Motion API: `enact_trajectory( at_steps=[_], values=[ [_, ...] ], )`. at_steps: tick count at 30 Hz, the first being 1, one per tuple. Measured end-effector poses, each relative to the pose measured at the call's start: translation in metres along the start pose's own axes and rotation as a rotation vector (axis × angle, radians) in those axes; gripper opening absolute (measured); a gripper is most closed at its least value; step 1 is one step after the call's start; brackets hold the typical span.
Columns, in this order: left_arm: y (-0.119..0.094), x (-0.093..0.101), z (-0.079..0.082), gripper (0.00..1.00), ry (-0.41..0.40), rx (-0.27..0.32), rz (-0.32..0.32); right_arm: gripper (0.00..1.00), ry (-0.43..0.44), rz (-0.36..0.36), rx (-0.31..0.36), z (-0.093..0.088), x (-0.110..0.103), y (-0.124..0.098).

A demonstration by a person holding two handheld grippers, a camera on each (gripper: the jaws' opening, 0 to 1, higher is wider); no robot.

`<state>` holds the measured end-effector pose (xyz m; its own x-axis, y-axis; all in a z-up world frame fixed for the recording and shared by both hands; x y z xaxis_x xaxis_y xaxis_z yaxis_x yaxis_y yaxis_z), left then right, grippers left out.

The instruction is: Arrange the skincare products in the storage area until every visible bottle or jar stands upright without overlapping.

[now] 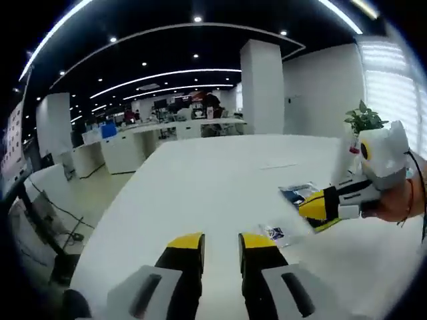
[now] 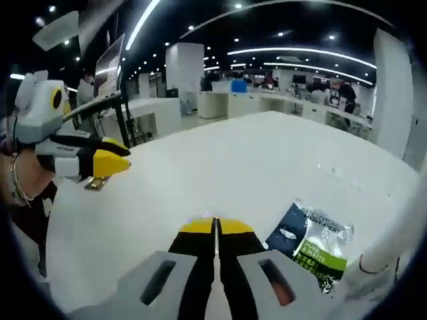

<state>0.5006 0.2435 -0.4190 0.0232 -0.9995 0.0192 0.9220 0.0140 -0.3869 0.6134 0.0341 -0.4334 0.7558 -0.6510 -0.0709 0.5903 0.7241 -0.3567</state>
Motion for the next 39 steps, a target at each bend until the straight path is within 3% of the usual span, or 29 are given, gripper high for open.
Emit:
enact_trajectory(
  at_steps=[2, 3, 6, 12, 18, 20, 21, 22, 24, 25, 29, 32, 39],
  values=[
    [-0.011, -0.013, -0.009, 0.21, -0.016, -0.009, 0.038, 0.01, 0.052, 0.000, 0.011, 0.002, -0.001, -0.002],
    [-0.022, -0.031, -0.023, 0.21, -0.036, -0.030, 0.095, 0.02, 0.114, 0.008, 0.031, 0.004, -0.003, -0.003],
    [-0.040, -0.060, -0.046, 0.21, -0.085, -0.096, 0.196, 0.05, 0.183, 0.004, 0.040, 0.004, -0.004, 0.000],
    [-0.052, -0.097, -0.076, 0.21, -0.162, -0.186, 0.286, 0.05, 0.177, 0.036, -0.006, 0.005, -0.021, 0.011],
    [-0.039, -0.100, -0.078, 0.20, -0.139, -0.218, 0.244, 0.05, 0.161, 0.060, -0.031, 0.004, -0.033, 0.014],
    [-0.034, -0.099, -0.089, 0.18, -0.126, -0.323, 0.217, 0.05, 0.152, 0.062, -0.041, 0.003, -0.034, 0.013],
    [-0.030, -0.101, -0.080, 0.17, -0.138, -0.216, 0.217, 0.05, 0.149, 0.065, -0.044, 0.002, -0.035, 0.012],
    [-0.033, -0.101, -0.083, 0.15, -0.125, -0.255, 0.216, 0.05, 0.149, 0.067, -0.047, 0.002, -0.035, 0.012],
    [-0.036, -0.103, -0.083, 0.05, -0.083, -0.263, 0.219, 0.05, 0.152, 0.081, -0.058, 0.000, -0.040, 0.012],
    [-0.039, -0.101, -0.086, 0.01, -0.045, -0.267, 0.188, 0.05, 0.152, 0.087, -0.062, -0.001, -0.042, 0.012],
    [-0.046, -0.091, -0.088, 0.00, 0.018, -0.243, 0.124, 0.06, 0.154, 0.146, -0.081, -0.004, -0.058, 0.017],
    [-0.046, -0.088, -0.089, 0.00, 0.023, -0.205, 0.108, 0.07, 0.161, 0.232, -0.098, -0.004, -0.084, 0.028],
    [-0.045, -0.069, -0.089, 0.00, 0.051, -0.177, 0.054, 0.13, 0.092, 0.444, -0.227, -0.017, -0.155, 0.066]
  ],
)
Point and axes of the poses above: the point that each gripper's makers call its tool centre point, and the gripper's own axes: y roughly forward along the fingers, x roughly to its right, z roughly out of its top, the point moved 6 cm from there along -y, roughly backward along the fingers, and after that the axes turned 3 degrees about x, right-handed, at the moved point
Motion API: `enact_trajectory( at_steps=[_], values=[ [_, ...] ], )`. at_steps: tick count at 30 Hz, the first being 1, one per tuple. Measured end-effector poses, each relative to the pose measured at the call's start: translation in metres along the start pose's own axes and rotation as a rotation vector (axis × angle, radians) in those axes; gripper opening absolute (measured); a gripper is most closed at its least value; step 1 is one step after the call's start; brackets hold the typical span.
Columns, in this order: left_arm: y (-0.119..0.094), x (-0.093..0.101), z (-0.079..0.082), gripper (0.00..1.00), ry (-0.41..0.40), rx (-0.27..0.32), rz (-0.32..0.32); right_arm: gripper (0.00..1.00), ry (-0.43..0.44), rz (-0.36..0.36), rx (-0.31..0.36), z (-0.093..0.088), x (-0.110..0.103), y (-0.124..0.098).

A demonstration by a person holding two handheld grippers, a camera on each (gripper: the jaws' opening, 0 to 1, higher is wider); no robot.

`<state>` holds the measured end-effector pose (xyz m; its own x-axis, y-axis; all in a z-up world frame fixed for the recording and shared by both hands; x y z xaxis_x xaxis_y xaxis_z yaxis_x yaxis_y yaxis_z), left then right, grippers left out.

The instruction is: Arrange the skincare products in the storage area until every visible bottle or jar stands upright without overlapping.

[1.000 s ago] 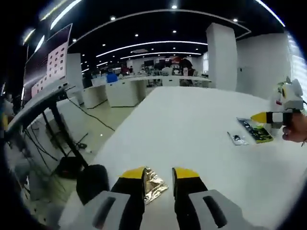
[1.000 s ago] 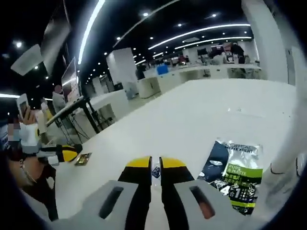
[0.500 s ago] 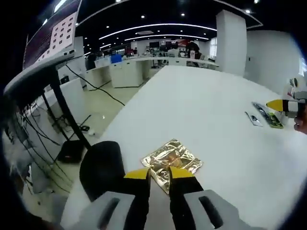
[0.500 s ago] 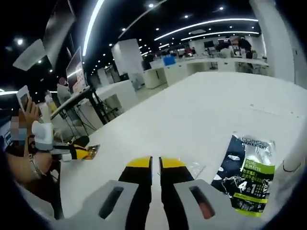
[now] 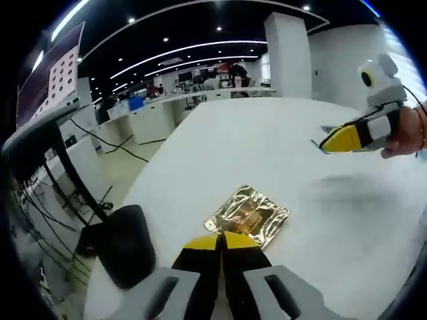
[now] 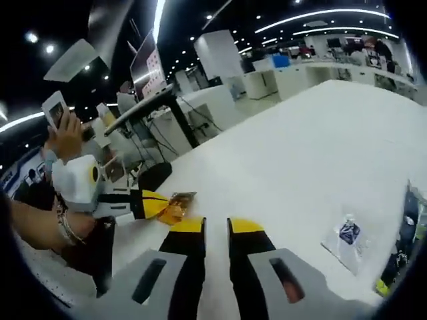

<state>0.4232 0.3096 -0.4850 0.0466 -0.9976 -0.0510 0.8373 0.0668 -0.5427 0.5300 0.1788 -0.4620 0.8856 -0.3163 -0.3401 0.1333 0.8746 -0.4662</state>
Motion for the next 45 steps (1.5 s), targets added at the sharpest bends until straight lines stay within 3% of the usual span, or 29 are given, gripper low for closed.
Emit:
enact_trajectory(
  at_steps=[4, 11, 15, 20, 29, 30, 32, 33, 35, 39, 40, 45],
  values=[
    [-0.001, 0.005, -0.003, 0.00, 0.011, 0.018, -0.006, 0.14, 0.002, 0.021, -0.060, -0.004, -0.010, 0.025],
    [0.000, 0.007, -0.004, 0.00, 0.011, 0.025, 0.000, 0.09, -0.017, 0.062, -0.127, -0.007, -0.020, 0.043],
    [0.001, 0.006, -0.005, 0.00, 0.011, 0.027, -0.001, 0.06, -0.015, 0.040, -0.151, -0.007, -0.019, 0.046],
    [0.000, 0.006, -0.006, 0.00, 0.008, 0.038, 0.008, 0.02, 0.055, 0.055, -0.090, 0.004, -0.021, 0.045],
    [0.002, 0.005, -0.007, 0.00, 0.010, 0.039, 0.004, 0.01, 0.039, 0.047, -0.134, 0.003, -0.019, 0.047],
    [0.003, 0.006, -0.007, 0.00, 0.009, 0.040, 0.004, 0.00, 0.031, 0.050, -0.138, 0.003, -0.020, 0.047],
    [0.003, 0.005, -0.006, 0.01, 0.001, 0.045, 0.001, 0.00, -0.068, 0.080, -0.186, 0.001, -0.023, 0.046],
    [0.003, 0.005, -0.006, 0.01, -0.050, 0.046, -0.005, 0.00, -0.184, 0.065, -0.187, 0.002, -0.023, 0.045],
    [0.002, 0.004, -0.008, 0.05, -0.153, 0.038, -0.031, 0.00, -0.246, 0.061, -0.139, 0.004, -0.028, 0.042],
    [-0.002, 0.001, -0.008, 0.27, -0.252, 0.055, -0.063, 0.00, -0.289, 0.080, -0.110, 0.003, -0.026, 0.036],
    [-0.003, 0.004, -0.009, 0.30, -0.285, 0.058, -0.100, 0.00, -0.301, 0.076, -0.094, 0.003, -0.024, 0.033],
    [-0.003, 0.008, -0.008, 0.31, -0.367, 0.087, -0.196, 0.00, -0.278, 0.128, -0.046, 0.008, -0.031, 0.022]
  ],
)
Point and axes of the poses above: the point that each gripper's makers call its tool centre point, and the gripper's own axes: y roughly forward along the fingers, x roughly to its right, z roughly out of its top, the point moved 6 cm from there along -y, roughly backward along the fingers, and after that the axes turned 3 degrees about x, right-handed, at the moved point
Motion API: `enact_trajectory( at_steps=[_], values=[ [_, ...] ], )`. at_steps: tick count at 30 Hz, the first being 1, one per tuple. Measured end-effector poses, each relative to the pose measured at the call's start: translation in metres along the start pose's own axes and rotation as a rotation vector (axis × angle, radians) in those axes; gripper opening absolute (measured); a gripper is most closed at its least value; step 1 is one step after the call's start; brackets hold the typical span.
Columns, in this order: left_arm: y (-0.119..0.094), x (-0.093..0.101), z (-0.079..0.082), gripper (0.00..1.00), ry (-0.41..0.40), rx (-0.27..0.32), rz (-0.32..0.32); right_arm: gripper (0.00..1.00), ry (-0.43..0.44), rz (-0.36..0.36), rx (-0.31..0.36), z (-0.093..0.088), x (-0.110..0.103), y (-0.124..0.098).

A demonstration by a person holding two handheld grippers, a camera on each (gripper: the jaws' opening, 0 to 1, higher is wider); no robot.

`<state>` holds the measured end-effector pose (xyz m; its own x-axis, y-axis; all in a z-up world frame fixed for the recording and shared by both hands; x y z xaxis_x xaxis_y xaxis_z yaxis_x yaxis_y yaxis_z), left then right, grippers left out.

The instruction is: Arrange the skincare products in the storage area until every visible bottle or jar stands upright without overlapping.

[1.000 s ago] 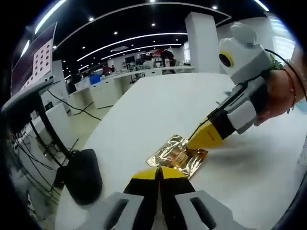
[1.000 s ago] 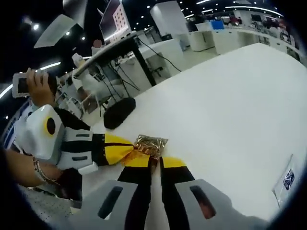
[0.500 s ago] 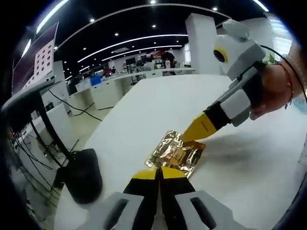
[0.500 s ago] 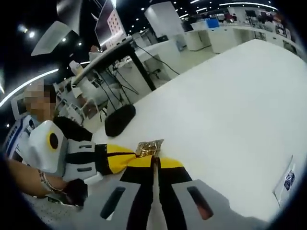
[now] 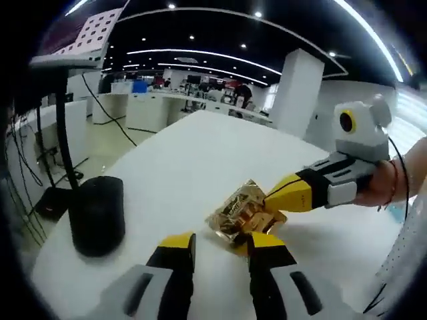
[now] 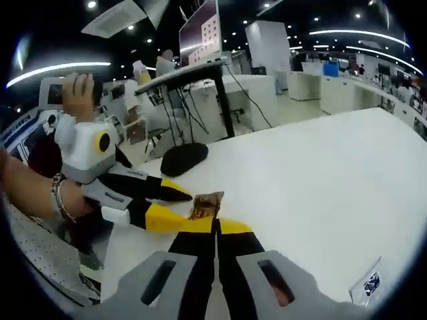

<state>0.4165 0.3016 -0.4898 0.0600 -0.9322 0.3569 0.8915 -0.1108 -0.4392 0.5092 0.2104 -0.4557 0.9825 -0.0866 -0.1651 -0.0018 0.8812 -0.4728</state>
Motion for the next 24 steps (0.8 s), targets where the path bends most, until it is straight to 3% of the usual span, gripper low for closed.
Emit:
enact_trajectory(
  at_steps=[2, 7, 16, 21, 24],
  values=[
    [0.001, 0.003, -0.002, 0.32, -0.058, -0.010, -0.057, 0.00, -0.030, 0.027, 0.015, 0.006, -0.006, -0.006],
    [-0.002, 0.008, 0.001, 0.33, -0.074, 0.026, -0.113, 0.00, -0.049, 0.038, 0.053, 0.015, -0.008, -0.022],
    [0.007, 0.034, 0.018, 0.37, -0.087, 0.047, -0.238, 0.00, -0.014, 0.053, 0.121, 0.024, -0.002, -0.050],
    [0.011, 0.055, 0.026, 0.37, -0.119, 0.061, -0.345, 0.00, 0.054, 0.080, 0.176, 0.031, -0.001, -0.065],
    [0.013, 0.061, 0.029, 0.29, -0.131, 0.052, -0.388, 0.00, 0.062, 0.046, 0.181, 0.028, 0.003, -0.072]
  ],
)
Point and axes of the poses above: the point that each gripper's makers call its tool centre point, and the gripper's own axes: y roughly forward along the fingers, x roughly to its right, z roughly out of its top, the point moved 6 cm from there along -y, roughly backward along the fingers, and after that the axes turned 3 degrees about x, right-handed, at the moved point
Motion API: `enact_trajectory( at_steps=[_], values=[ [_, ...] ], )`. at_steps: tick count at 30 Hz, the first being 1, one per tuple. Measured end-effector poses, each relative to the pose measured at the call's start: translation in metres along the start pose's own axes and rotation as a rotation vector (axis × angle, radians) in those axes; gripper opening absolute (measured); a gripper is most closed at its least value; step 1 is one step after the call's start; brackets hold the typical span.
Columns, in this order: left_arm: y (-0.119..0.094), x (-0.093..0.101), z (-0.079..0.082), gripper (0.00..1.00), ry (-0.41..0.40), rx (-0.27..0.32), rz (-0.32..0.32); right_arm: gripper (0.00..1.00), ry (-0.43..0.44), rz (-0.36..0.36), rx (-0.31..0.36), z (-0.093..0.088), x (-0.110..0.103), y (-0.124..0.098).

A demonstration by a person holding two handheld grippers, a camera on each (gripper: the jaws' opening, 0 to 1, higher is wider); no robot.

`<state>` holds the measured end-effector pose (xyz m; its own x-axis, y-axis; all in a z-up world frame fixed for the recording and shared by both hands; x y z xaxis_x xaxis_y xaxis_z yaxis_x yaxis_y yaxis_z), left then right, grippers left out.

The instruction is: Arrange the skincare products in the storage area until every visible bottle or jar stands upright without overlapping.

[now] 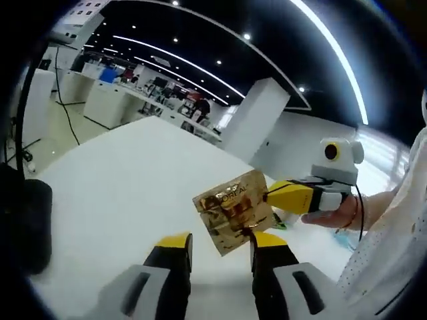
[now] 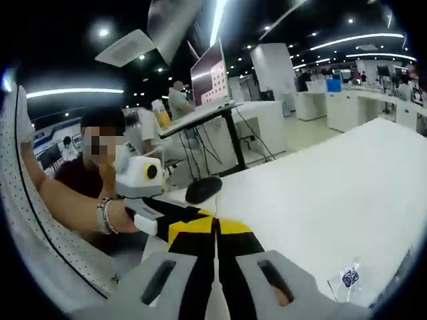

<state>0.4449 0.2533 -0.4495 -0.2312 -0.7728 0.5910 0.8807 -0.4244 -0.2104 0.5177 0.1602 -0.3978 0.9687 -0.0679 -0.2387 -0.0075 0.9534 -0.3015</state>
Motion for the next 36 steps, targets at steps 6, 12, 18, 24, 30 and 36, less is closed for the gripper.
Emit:
enact_trajectory(
  at_steps=[6, 12, 18, 24, 30, 36],
  values=[
    [0.004, 0.004, 0.002, 0.04, 0.010, -0.038, 0.042, 0.00, 0.044, -0.080, 0.015, -0.005, 0.011, -0.013],
    [0.015, 0.013, 0.012, 0.01, 0.010, -0.046, 0.024, 0.00, 0.095, -0.174, 0.009, -0.017, 0.025, -0.030],
    [0.045, 0.024, 0.022, 0.00, 0.038, -0.088, -0.012, 0.00, 0.117, -0.289, 0.013, -0.024, 0.043, -0.051],
    [0.090, 0.033, 0.032, 0.00, 0.124, -0.162, -0.034, 0.00, 0.153, -0.418, 0.027, -0.027, 0.071, -0.073],
    [0.140, 0.043, 0.044, 0.01, 0.169, -0.199, -0.048, 0.00, 0.175, -0.539, 0.050, -0.023, 0.108, -0.096],
    [0.191, 0.043, 0.048, 0.01, 0.253, -0.255, -0.051, 0.00, 0.194, -0.650, 0.020, -0.026, 0.149, -0.109]
  ],
)
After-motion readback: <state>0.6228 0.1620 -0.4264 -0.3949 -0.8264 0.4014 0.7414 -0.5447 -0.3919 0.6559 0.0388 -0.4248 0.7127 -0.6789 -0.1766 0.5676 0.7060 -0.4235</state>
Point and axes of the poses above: the point that each gripper's makers call its tool centre point, and the gripper's own axes: y roughly forward along the fingers, x roughly to its right, z roughly out of its top, the point moved 6 cm from there along -y, roughly backward along the fingers, and after that the axes turned 3 degrees about x, right-handed, at the moved point
